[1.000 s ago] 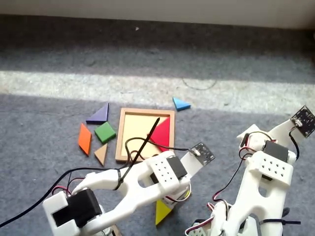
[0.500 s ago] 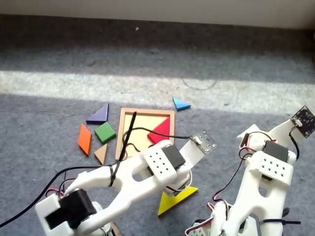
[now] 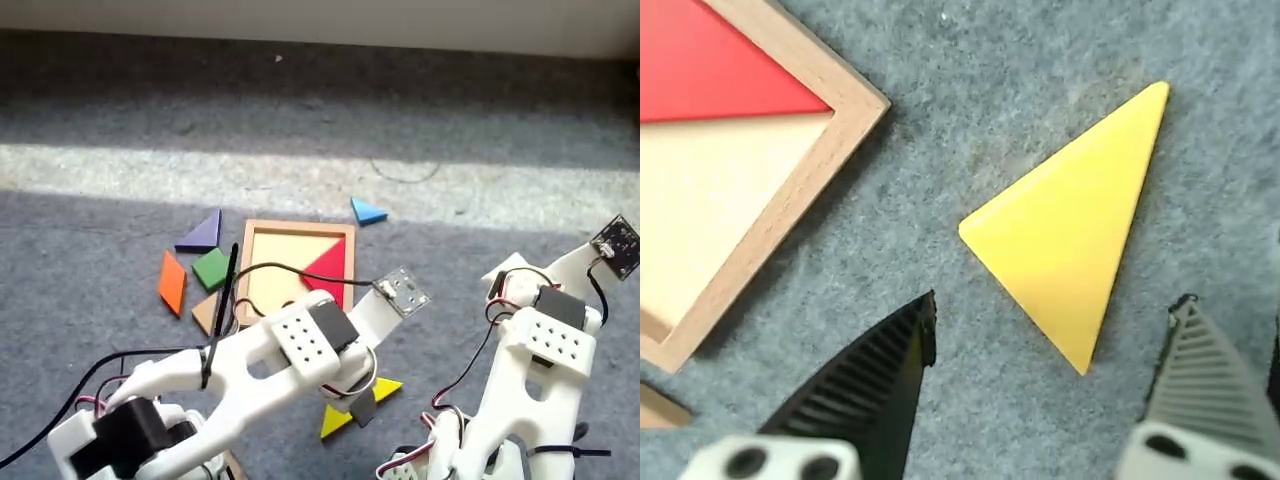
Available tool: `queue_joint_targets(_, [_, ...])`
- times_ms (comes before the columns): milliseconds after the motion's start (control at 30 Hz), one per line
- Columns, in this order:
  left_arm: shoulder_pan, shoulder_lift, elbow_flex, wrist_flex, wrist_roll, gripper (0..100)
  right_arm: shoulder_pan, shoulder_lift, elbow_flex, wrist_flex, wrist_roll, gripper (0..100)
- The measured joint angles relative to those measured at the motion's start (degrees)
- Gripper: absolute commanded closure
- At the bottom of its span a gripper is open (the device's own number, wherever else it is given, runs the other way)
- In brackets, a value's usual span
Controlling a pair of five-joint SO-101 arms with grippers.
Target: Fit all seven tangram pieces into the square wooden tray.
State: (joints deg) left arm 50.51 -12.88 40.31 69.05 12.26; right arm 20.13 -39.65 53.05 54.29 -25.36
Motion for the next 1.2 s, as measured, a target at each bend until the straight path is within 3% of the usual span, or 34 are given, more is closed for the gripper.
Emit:
queue_joint_targets(400, [0.1, 15.3, -5.5, -2.0, 0.0, 65, 0.0, 0.0, 0.0, 0.0, 0.0, 67.7])
queue_joint_targets(1200, [1.5, 16.1, -7.9, -3.3, 0.0, 65, 0.0, 0.0, 0.0, 0.0, 0.0, 67.7])
